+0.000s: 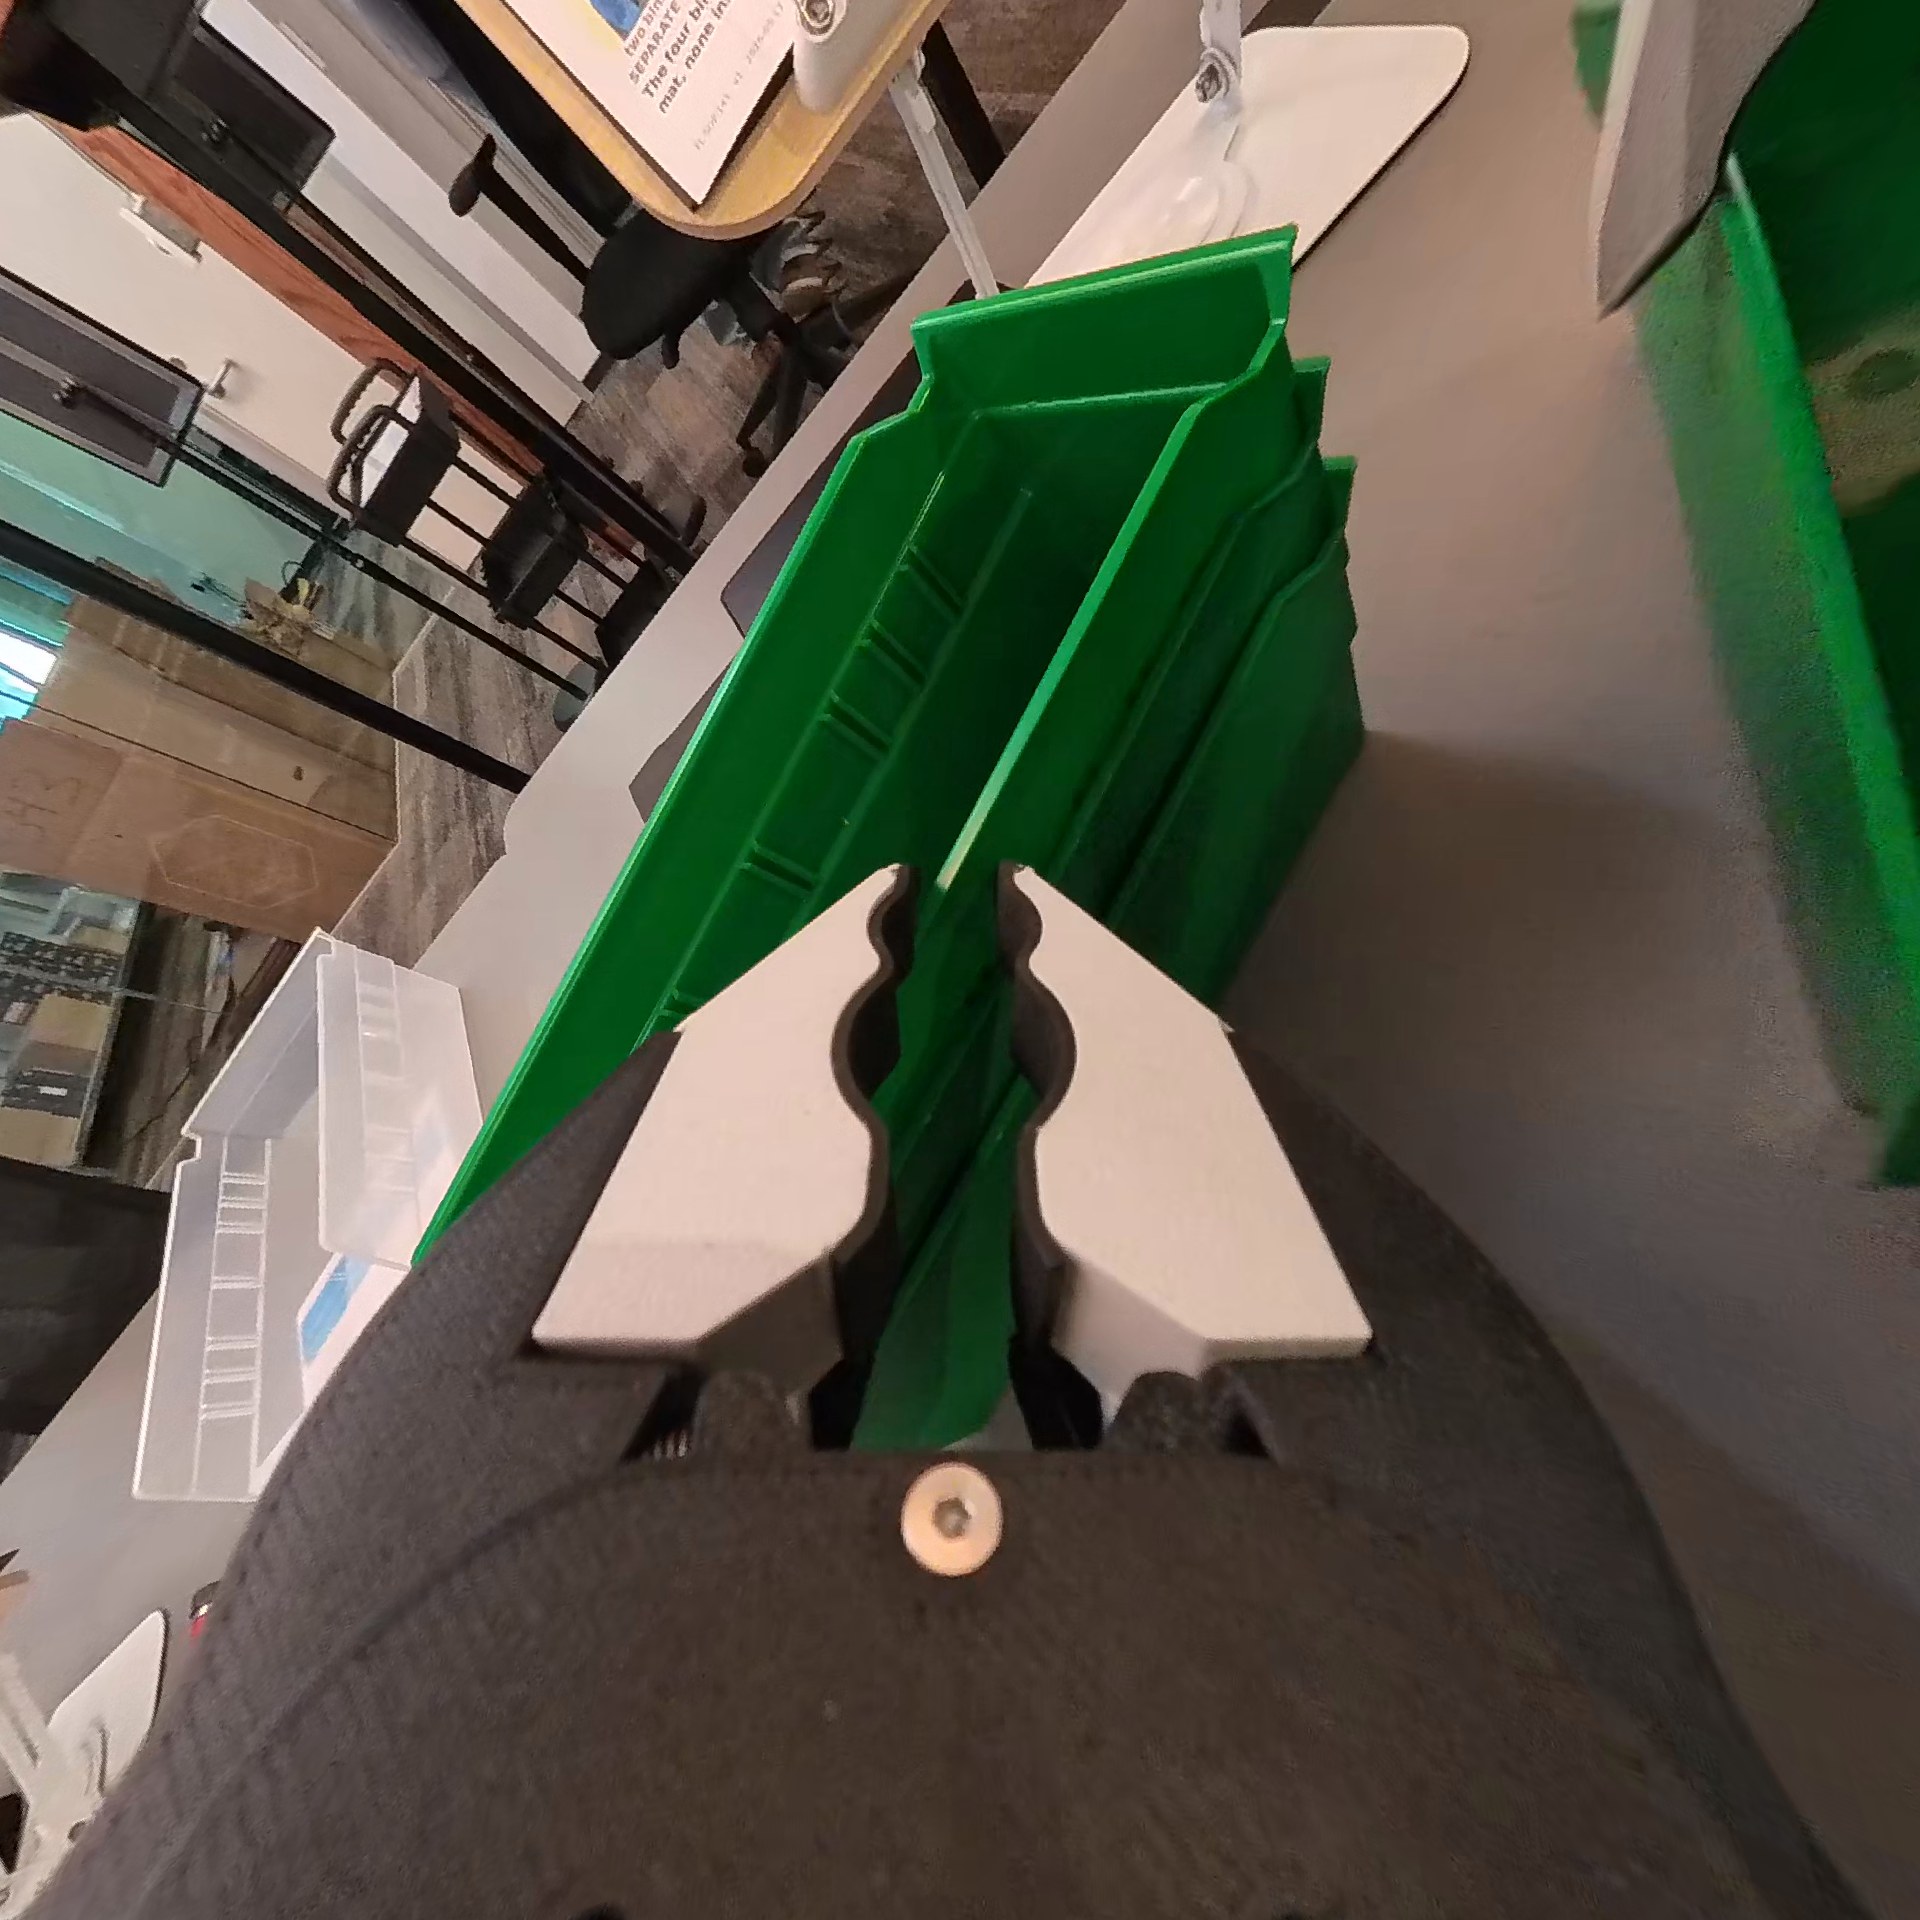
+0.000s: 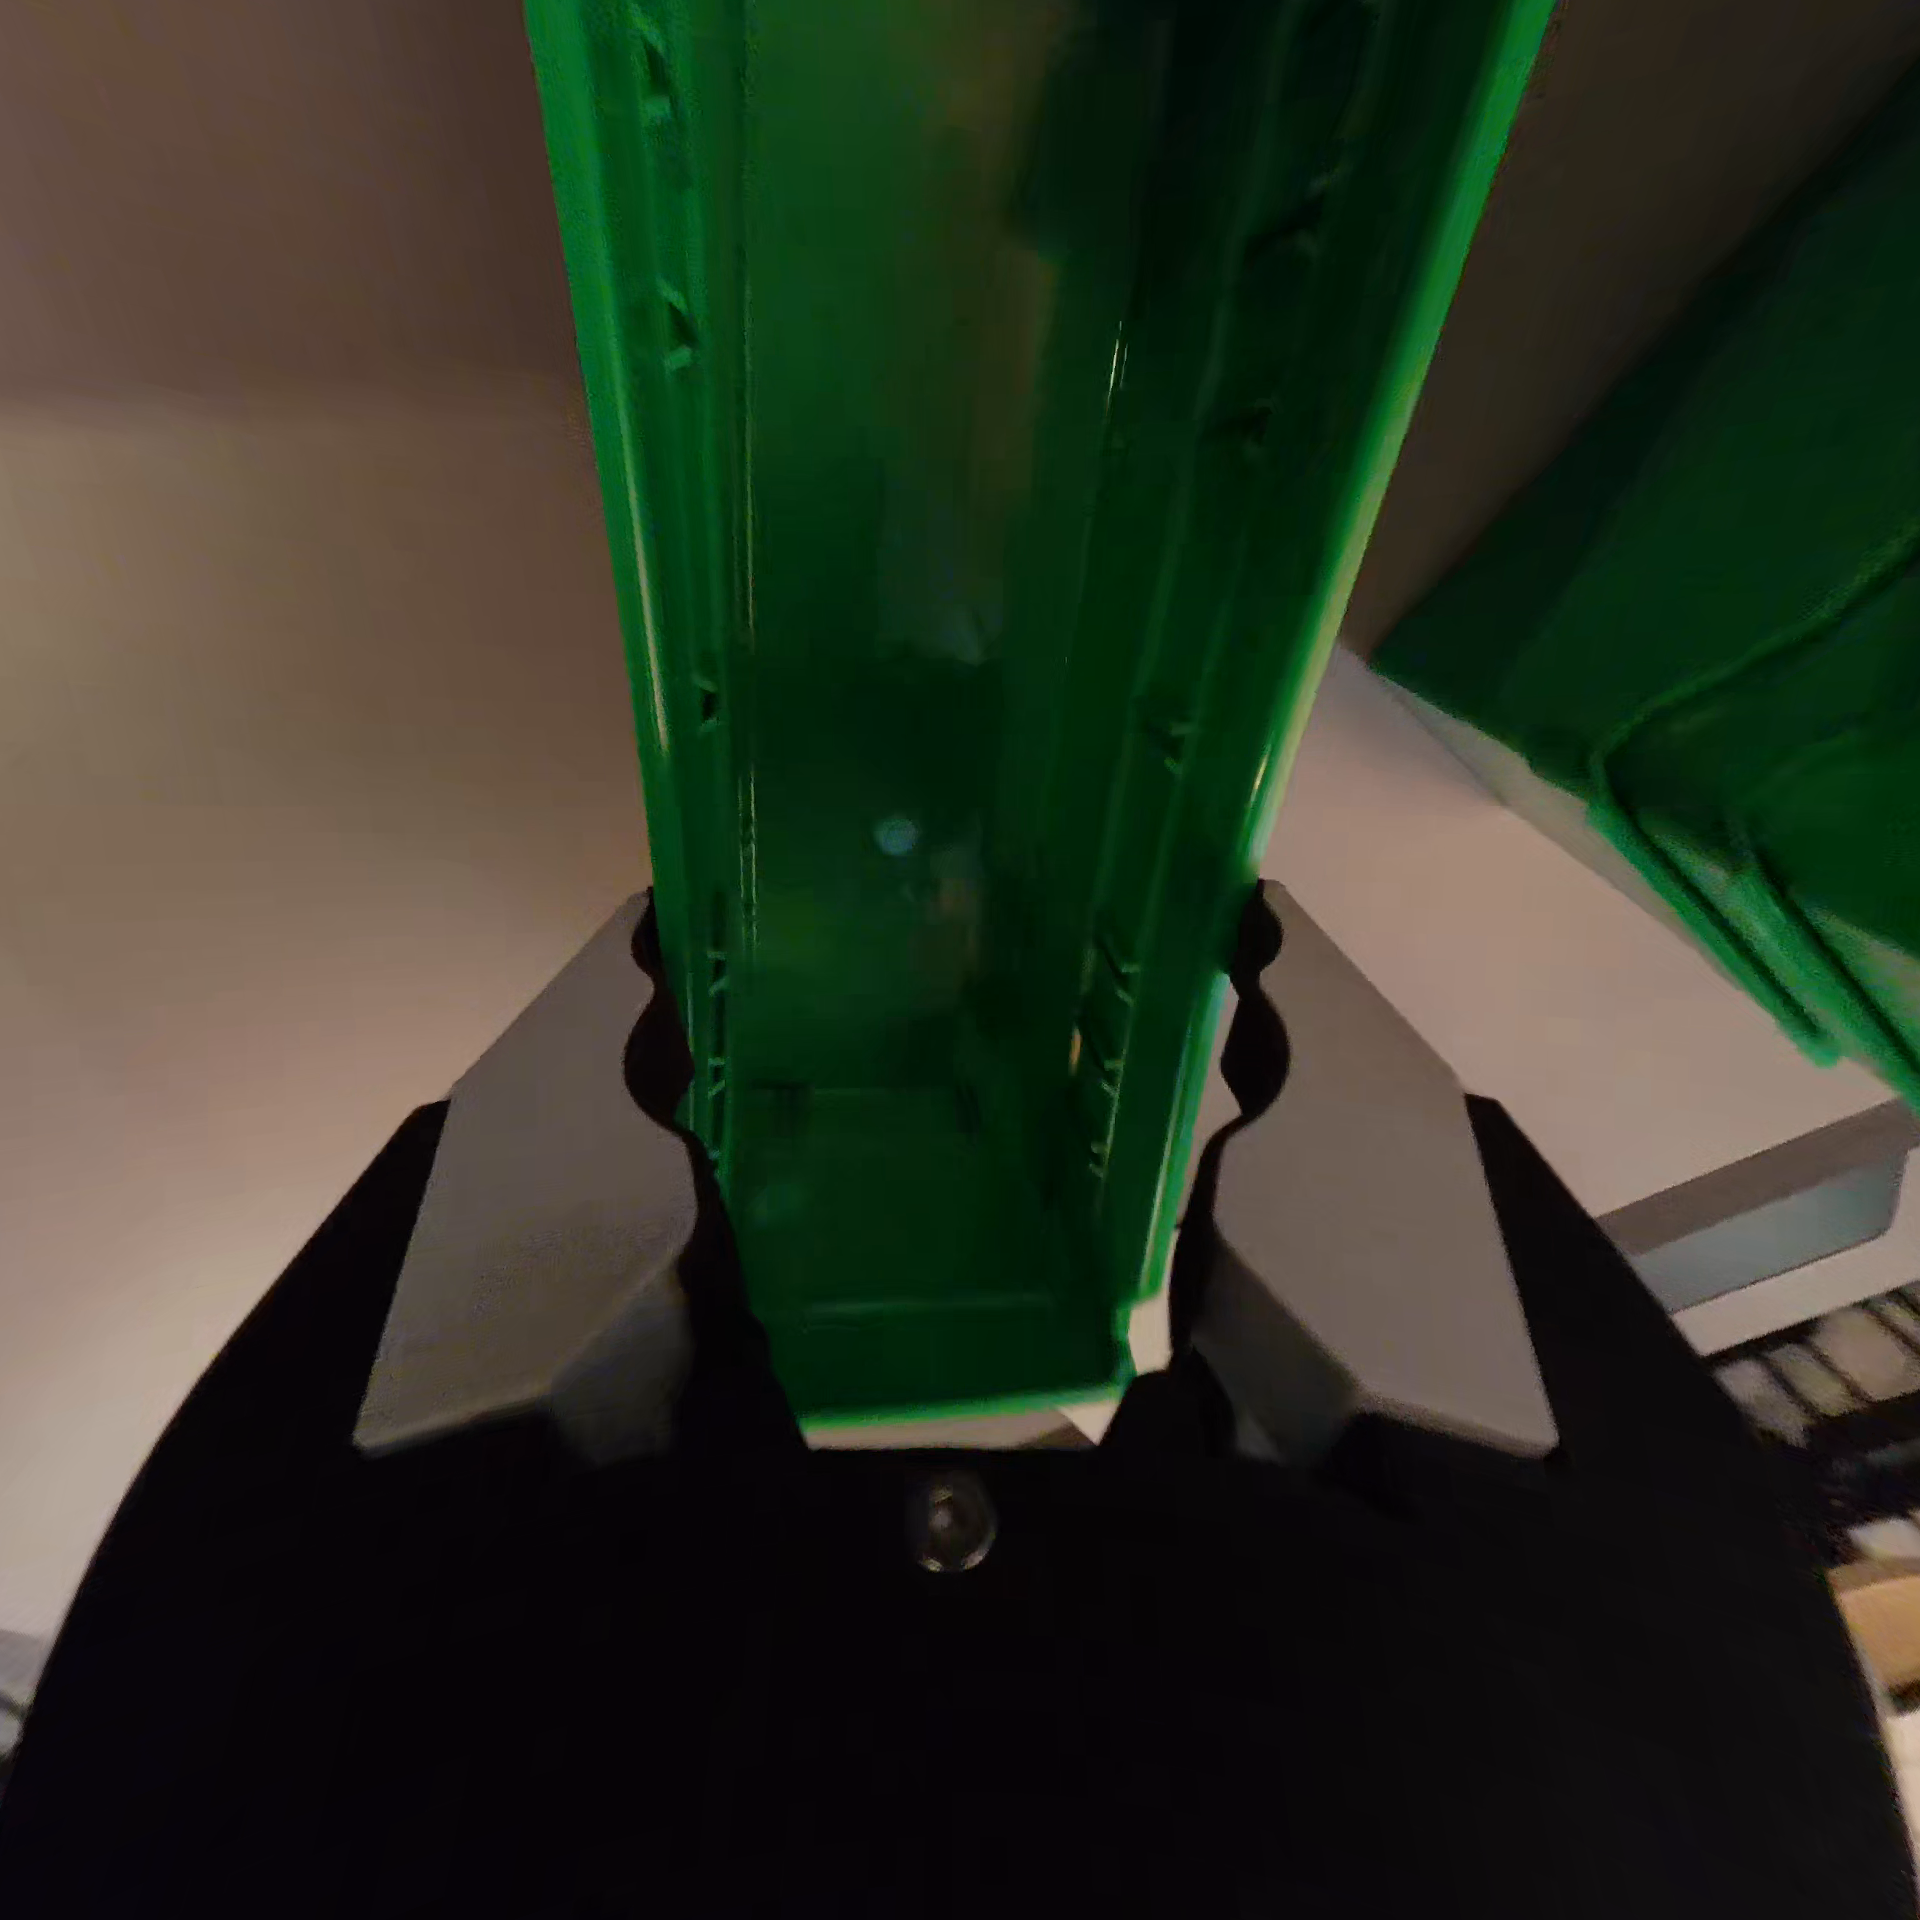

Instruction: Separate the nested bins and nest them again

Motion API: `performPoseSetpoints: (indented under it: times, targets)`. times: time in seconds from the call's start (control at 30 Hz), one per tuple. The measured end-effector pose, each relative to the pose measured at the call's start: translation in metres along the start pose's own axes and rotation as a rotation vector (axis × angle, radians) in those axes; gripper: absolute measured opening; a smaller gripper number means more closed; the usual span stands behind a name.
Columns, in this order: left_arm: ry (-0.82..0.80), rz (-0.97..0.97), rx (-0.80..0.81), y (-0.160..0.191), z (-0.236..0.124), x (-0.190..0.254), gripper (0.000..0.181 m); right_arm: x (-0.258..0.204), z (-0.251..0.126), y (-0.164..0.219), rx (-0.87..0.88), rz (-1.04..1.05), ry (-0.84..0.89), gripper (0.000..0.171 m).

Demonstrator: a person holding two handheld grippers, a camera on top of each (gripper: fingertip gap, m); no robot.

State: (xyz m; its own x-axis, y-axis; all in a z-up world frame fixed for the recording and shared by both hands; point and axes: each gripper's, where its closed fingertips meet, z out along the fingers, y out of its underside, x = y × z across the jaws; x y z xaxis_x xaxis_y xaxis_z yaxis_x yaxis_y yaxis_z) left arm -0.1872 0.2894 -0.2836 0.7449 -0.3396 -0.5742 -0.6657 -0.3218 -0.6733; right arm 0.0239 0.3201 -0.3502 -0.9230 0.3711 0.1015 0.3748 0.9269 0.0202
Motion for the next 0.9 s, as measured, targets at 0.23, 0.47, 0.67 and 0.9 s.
performPoseSetpoints:
  times: [0.23,0.47,0.67,0.9]
  targets:
    - [0.002,0.001,-0.001,0.000,0.000,0.000,0.014,0.034,0.010,0.021,-0.246,-0.304,0.076,0.108]
    - [0.018,0.000,0.002,-0.001,-0.001,0.004,0.022,0.037,-0.007,0.020,-0.329,-0.321,0.084,0.121]
    - [-0.009,0.016,0.082,-0.014,-0.018,-0.001,0.025,0.059,-0.065,-0.004,-0.109,0.006,0.133,0.124]
    - [0.031,0.162,0.088,-0.014,-0.034,0.032,0.025,0.138,-0.097,-0.041,0.174,0.327,0.215,0.129]
